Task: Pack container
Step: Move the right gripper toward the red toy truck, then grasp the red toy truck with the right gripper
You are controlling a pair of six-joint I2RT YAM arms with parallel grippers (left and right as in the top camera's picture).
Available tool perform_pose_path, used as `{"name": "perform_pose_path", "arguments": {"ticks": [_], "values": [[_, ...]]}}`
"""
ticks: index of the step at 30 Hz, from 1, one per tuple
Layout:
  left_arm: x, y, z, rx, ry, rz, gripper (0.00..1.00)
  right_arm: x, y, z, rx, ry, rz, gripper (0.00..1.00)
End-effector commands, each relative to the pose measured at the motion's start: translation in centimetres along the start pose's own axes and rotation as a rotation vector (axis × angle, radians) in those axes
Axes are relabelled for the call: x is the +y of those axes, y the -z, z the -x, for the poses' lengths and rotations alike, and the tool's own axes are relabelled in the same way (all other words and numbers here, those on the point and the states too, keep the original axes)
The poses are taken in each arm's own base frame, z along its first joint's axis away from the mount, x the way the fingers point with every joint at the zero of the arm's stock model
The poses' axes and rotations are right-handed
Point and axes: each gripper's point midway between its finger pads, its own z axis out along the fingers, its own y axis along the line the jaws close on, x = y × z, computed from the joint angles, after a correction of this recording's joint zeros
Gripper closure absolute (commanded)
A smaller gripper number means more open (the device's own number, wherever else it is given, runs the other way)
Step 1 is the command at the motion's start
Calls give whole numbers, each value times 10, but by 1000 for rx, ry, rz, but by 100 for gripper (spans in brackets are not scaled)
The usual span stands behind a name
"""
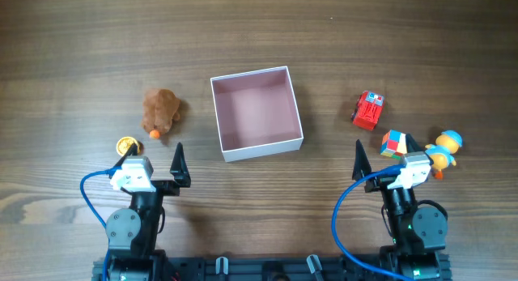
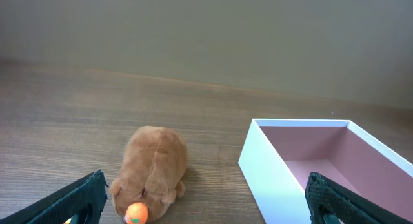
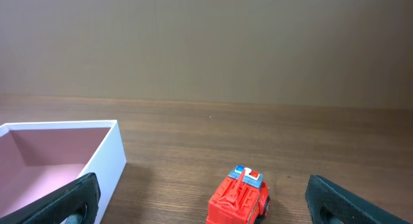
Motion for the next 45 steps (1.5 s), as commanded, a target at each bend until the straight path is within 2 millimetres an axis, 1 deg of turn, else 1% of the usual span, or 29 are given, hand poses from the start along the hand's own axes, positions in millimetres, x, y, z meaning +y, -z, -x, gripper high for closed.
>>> {"name": "perform_pose_path", "arguments": {"ticks": [1, 2, 5, 6, 7, 9, 10, 13, 14, 15, 17, 18, 19, 21, 23, 24, 25, 27, 28, 29, 30, 31, 32, 33, 36, 39, 41, 43, 45], "values": [[-3, 0, -2, 3, 9, -20, 0, 3, 0, 1, -6, -55, 16, 0], [-3, 0, -2, 3, 9, -20, 0, 2, 0, 1, -6, -74, 15, 0], [-2, 0, -2, 3, 9, -16, 0, 3, 0, 1, -2, -237, 16, 0], [-2, 0, -3, 6, 10, -16, 0, 4, 0, 0, 4, -261, 22, 0], [-2, -1, -4, 11, 12, -14, 0, 10, -1, -5, 28, -261, 55, 0], [-2, -1, -5, 23, 153, -12, 0, 23, -3, -16, 106, -268, 123, 0], [-3, -1, 2, 19, 199, -12, 0, 28, -4, -18, 151, -273, 149, 0], [-9, 1, 35, 20, 200, -12, 1, 32, -14, 0, 224, -257, 164, 0], [-11, -1, 48, 53, 201, -2, 1, 32, -20, 11, 256, -235, 165, 0], [-12, -4, 55, 92, 198, 8, 0, 33, -26, 22, 300, -210, 170, 0], [-14, -11, 65, 201, 200, 38, 0, 33, -36, 36, 413, -203, 161, 0], [-14, -16, 67, 270, 202, 57, 0, 33, -42, 46, 501, -210, 152, 0], [-14, -27, 70, 419, 204, 98, 0, 32, -49, 53, 640, -223, 138, 0], [-15, -36, 73, 562, 205, 138, 0, 31, -56, 59, 796, -214, 128, 0], [-16, -40, 77, 721, 206, 179, 0, 32, -68, 66, 888, -226, 124, 0], [-17, -45, 79, 769, 207, 185, 0, 36, -76, 68, 892, -182, 175, 9], [-29, -53, 76, 809, 236, 127, 0, 34, -82, 63, 902, -169, 169, 35], [-34, -59, 72, 821, 249, 95, 0, 30, -84, 49, 952, -168, 147, 67], [-32, -65, 69, 824, 246, 105, 3, 30, -84, 38, 995, -173, 145, 75], [-31, -69, 65, 835, 245, 110, 17, 30, -85, 27, 1036, -176, 144, 84], [-28, -73, 60, 849, 242, 123, 41, 30, -86, 19, 1064, -180, 142, 93], [-25, -76, 54, 865, 238, 141, 55, 30, -88, 12, 1088, -182, 141, 96], [-21, -80, 45, 889, 232, 164, 74, 32, -90, 1, 1121, -162, 158, 96], [-17, -88, 33, 917, 229, 179, 96, 38, -93, -10, 1151, -145, 178, 96], [-12, -112, 6, 963, 216, 196, 96, 62, -95, -34, 1222, -86, 248, 96], [-19, -133, -29, 1023, 148, 152, 96, 82, -100, -56, 1264, -41, 289, 96], [-30, -144, -54, 1064, 98, 116, 96, 90, -103, -70, 1290, -29, 306, 96], [-37, -153, -71, 1077, 80, 97, 96, 93, -103, -83, 1322, -25, 311, 96], [-42, -164, -87, 1078, 70, 81, 96, 97, -98, -98, 1377, -12, 323, 96]]}}
